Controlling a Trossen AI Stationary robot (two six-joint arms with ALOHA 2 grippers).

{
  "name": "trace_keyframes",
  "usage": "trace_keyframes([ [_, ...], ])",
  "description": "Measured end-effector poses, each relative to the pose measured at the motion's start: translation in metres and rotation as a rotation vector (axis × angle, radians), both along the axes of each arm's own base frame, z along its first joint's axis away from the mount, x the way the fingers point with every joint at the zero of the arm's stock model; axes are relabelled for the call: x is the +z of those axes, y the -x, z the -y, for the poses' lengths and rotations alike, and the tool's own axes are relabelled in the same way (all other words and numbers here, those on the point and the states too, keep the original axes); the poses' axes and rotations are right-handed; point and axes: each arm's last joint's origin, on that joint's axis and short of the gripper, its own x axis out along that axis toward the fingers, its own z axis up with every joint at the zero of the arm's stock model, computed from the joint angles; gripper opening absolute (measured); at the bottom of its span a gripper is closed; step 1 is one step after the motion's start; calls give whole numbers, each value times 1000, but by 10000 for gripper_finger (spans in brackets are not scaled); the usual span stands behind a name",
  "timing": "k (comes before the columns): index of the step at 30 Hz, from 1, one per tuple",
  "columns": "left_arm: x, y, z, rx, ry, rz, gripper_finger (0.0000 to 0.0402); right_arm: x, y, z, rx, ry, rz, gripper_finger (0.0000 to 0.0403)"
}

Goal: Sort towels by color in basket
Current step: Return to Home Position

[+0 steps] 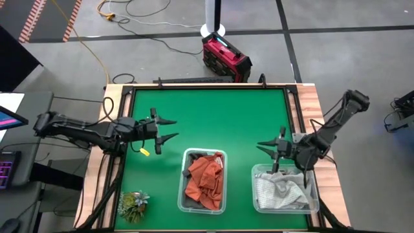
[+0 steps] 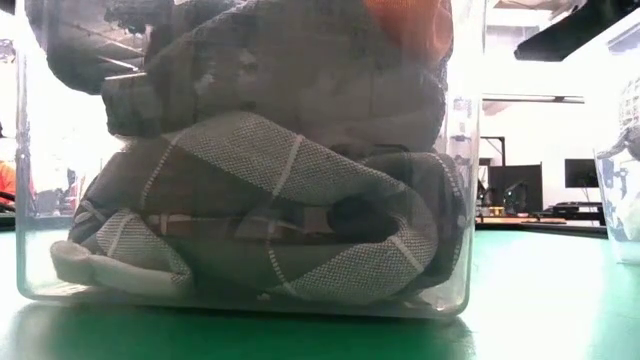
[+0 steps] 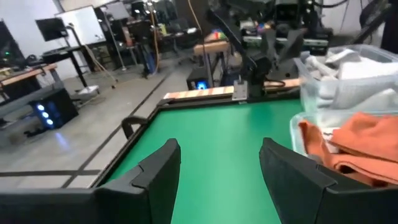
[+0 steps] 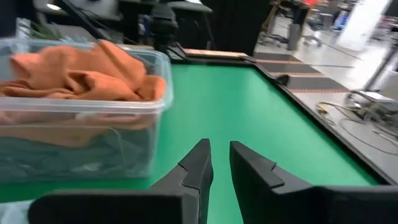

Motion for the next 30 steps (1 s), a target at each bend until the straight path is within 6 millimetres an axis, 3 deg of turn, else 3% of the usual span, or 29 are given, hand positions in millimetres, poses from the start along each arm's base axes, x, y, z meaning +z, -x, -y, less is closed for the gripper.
trace_keyframes([
  [9,-18,8,-8,0,-17,7,208,-7,-9,16,53,51,-13,90],
  [17,-16,32,-13,18,19,82,208,-18,10,33,75,-7,60,90],
  [25,-32,41,-12,5,33,63,208,-31,27,43,78,-42,145,90],
  [30,-43,47,-13,32,-8,68,208,-28,34,51,58,5,192,88],
])
